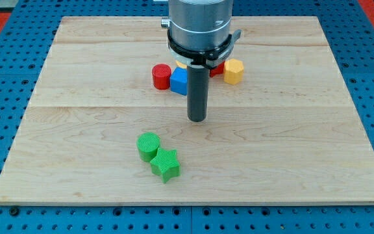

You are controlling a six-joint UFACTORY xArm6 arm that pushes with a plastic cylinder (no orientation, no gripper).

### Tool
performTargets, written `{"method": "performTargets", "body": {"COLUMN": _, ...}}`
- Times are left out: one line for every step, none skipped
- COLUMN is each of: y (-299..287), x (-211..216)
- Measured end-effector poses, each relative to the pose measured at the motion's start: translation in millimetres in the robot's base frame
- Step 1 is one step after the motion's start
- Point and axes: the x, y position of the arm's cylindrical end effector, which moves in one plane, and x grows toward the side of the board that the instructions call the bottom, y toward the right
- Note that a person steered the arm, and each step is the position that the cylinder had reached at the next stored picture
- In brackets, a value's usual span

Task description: Place the red circle at the top center of the board

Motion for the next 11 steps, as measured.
{"method": "performTargets", "body": {"y": 13.7, "x": -0.9}}
{"method": "performTargets", "body": {"y": -51.1, "x": -28.7}}
{"method": "performTargets", "body": {"y": -114.5, "x": -41.9}}
{"method": "performTargets", "body": {"y": -56.2, "x": -81.2}}
{"method": "performTargets", "body": {"y": -34.1, "x": -123.2}}
{"method": "performTargets", "body": {"y": -38.7, "x": -168.3}}
{"method": "performTargets", "body": {"y": -63.6, "x": -186.6}}
{"method": "performTargets", "body": {"y": -102.4, "x": -204.9}}
{"method": "performTargets", "body": {"y": -83.9, "x": -224.1}}
{"method": "performTargets", "body": {"y": -19.3, "x": -227.6}}
{"method": "performTargets", "body": {"y": 6.2, "x": -216.9}}
